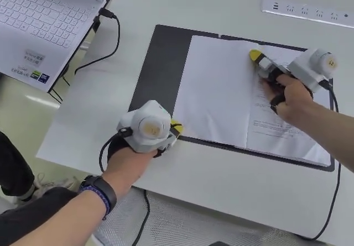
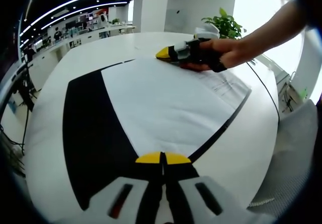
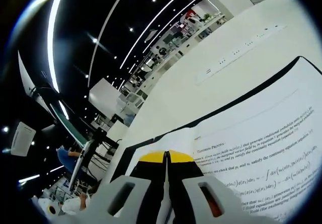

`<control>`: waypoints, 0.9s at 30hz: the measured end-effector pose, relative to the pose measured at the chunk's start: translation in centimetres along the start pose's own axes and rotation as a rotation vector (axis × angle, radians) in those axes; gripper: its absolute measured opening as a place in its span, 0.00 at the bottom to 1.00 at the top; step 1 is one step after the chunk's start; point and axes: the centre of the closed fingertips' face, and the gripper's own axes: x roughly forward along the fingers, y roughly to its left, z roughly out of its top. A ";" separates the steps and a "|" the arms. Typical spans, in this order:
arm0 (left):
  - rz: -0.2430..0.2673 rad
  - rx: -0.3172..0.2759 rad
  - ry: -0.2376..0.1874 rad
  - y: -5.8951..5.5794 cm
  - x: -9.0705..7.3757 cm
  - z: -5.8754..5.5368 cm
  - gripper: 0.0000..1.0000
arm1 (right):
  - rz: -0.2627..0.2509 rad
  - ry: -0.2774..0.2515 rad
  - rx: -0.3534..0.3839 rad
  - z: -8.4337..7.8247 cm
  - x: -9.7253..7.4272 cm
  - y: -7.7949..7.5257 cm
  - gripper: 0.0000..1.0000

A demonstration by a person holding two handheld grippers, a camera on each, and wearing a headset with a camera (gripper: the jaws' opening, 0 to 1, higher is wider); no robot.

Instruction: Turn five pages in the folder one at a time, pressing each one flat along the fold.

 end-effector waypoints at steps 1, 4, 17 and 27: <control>-0.002 0.000 -0.002 0.0 0.0 0.0 0.00 | 0.006 0.000 0.013 -0.3 -0.4 0.2 0.00; -0.002 0.004 -0.002 0.0 0.0 0.0 0.00 | 0.017 0.004 0.011 -1.0 -1.5 1.5 0.00; -0.002 0.007 -0.004 -0.1 0.0 0.0 0.00 | 0.065 0.060 -0.019 -3.6 -4.7 2.5 0.00; -0.011 0.011 -0.004 -0.1 0.0 0.0 0.00 | 0.101 0.074 -0.011 -5.4 -7.2 3.4 0.00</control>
